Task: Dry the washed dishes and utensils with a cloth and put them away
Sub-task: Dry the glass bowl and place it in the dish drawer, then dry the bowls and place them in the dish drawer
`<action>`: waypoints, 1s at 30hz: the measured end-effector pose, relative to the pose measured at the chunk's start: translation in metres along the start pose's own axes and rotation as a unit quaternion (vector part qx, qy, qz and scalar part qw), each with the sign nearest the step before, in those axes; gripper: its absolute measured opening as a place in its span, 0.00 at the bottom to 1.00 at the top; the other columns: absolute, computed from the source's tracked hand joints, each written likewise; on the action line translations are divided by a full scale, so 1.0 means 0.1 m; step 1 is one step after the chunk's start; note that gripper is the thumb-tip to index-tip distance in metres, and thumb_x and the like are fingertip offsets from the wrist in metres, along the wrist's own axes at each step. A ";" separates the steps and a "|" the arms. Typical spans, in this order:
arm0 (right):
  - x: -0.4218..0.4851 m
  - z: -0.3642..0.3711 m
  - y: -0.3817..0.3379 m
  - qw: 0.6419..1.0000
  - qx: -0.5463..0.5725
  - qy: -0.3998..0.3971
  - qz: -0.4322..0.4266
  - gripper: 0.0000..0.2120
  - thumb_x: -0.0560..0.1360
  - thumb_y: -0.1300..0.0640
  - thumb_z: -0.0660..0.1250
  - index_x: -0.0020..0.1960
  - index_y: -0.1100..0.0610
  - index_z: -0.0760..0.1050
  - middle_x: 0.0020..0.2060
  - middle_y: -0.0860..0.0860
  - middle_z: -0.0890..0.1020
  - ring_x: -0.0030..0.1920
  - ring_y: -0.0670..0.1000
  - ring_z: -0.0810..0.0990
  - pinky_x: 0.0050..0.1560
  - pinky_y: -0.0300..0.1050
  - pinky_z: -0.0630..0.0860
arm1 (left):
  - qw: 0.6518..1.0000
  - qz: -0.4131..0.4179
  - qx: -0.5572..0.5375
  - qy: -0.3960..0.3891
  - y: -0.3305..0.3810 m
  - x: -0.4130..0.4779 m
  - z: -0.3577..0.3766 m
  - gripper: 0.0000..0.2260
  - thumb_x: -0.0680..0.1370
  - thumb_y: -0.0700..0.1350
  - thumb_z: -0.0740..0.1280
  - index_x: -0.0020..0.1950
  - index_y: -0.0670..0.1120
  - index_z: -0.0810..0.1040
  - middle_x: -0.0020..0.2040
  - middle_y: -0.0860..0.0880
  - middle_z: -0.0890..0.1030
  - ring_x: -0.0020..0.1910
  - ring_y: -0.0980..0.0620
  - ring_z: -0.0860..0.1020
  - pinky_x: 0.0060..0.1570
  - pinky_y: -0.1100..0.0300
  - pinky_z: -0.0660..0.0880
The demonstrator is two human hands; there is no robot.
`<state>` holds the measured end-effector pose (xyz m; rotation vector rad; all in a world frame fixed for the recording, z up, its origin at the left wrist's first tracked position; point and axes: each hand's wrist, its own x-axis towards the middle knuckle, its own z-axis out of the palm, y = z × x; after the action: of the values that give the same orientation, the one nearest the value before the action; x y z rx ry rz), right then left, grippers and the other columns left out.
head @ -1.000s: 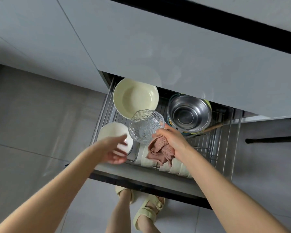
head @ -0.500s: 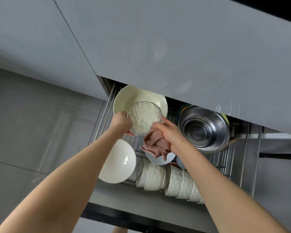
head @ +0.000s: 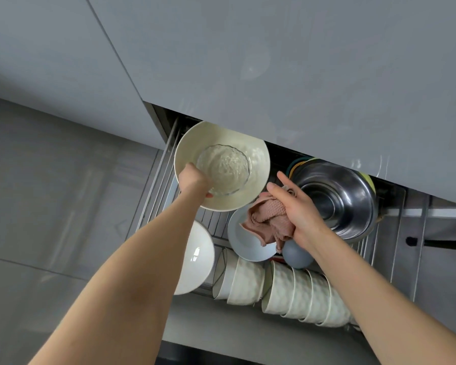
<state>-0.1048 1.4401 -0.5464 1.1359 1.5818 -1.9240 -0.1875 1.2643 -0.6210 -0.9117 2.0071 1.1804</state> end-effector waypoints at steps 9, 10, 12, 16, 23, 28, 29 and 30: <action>0.00 0.08 -0.07 1.000 0.022 -0.014 -0.010 0.29 0.74 0.59 0.70 0.72 0.50 0.66 0.54 0.58 0.83 0.49 0.53 0.84 0.43 0.46 0.81 | 1.000 -0.007 -0.015 0.003 -0.02 0.14 0.04 0.15 0.77 0.34 0.58 0.64 0.39 0.69 0.60 0.40 0.71 0.45 0.43 0.72 0.40 0.45 0.81; -0.02 0.09 -0.09 1.000 0.020 -0.016 -0.010 0.28 0.74 0.60 0.70 0.72 0.50 0.66 0.54 0.58 0.83 0.48 0.52 0.84 0.42 0.45 0.81 | 1.000 -0.009 -0.022 -0.004 -0.01 0.13 0.03 0.16 0.77 0.34 0.58 0.65 0.39 0.68 0.61 0.40 0.71 0.47 0.42 0.73 0.41 0.45 0.81; -0.09 0.10 -0.12 1.000 0.015 -0.017 -0.012 0.28 0.74 0.60 0.70 0.72 0.50 0.67 0.54 0.58 0.83 0.49 0.52 0.84 0.44 0.46 0.81 | 0.999 -0.016 -0.041 -0.016 0.01 0.06 0.00 0.18 0.77 0.34 0.59 0.66 0.40 0.66 0.63 0.40 0.70 0.51 0.42 0.73 0.42 0.48 0.81; -0.44 0.19 -0.27 1.000 0.001 -0.006 -0.022 0.26 0.73 0.58 0.71 0.69 0.51 0.69 0.54 0.55 0.83 0.47 0.49 0.84 0.45 0.45 0.81 | 0.997 -0.027 -0.055 -0.041 0.06 -0.35 -0.20 0.18 0.78 0.36 0.58 0.68 0.41 0.64 0.62 0.41 0.70 0.56 0.41 0.76 0.35 0.58 0.78; -1.64 0.59 -0.76 0.988 -0.137 0.029 -0.063 0.28 0.71 0.43 0.71 0.68 0.47 0.67 0.61 0.50 0.74 0.58 0.49 0.77 0.58 0.48 0.77 | 0.979 -0.072 -0.133 -0.140 0.02 -1.86 -1.18 0.15 0.78 0.40 0.63 0.64 0.37 0.69 0.51 0.39 0.76 0.44 0.44 0.78 0.39 0.54 0.79; -2.63 1.04 -1.09 0.979 -0.165 -0.014 -0.121 0.22 0.72 0.42 0.70 0.59 0.51 0.69 0.52 0.49 0.77 0.49 0.44 0.77 0.47 0.40 0.76 | 0.937 -0.115 -0.267 -0.194 -0.04 -3.02 -2.02 0.11 0.78 0.47 0.65 0.55 0.40 0.74 0.48 0.39 0.79 0.43 0.44 0.80 0.40 0.51 0.81; -2.81 1.15 -1.13 0.979 -0.158 -0.031 -0.129 0.21 0.72 0.42 0.70 0.58 0.52 0.69 0.51 0.49 0.78 0.49 0.44 0.78 0.46 0.39 0.76 | 0.932 -0.113 -0.288 -0.189 -0.08 -3.21 -2.19 0.11 0.78 0.47 0.64 0.55 0.40 0.74 0.49 0.39 0.79 0.44 0.44 0.79 0.41 0.50 0.80; -2.99 1.26 -1.16 0.979 -0.142 -0.046 -0.135 0.20 0.72 0.42 0.69 0.57 0.54 0.70 0.50 0.49 0.79 0.48 0.44 0.79 0.43 0.36 0.76 | 0.929 -0.107 -0.306 -0.181 -0.13 -3.39 -2.36 0.12 0.78 0.48 0.64 0.56 0.41 0.74 0.50 0.39 0.79 0.45 0.43 0.79 0.43 0.49 0.80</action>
<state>-0.0563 1.2983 -0.2361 0.7362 1.9653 -1.8005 -0.0271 1.1301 -0.2649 -1.0721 1.2211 1.7371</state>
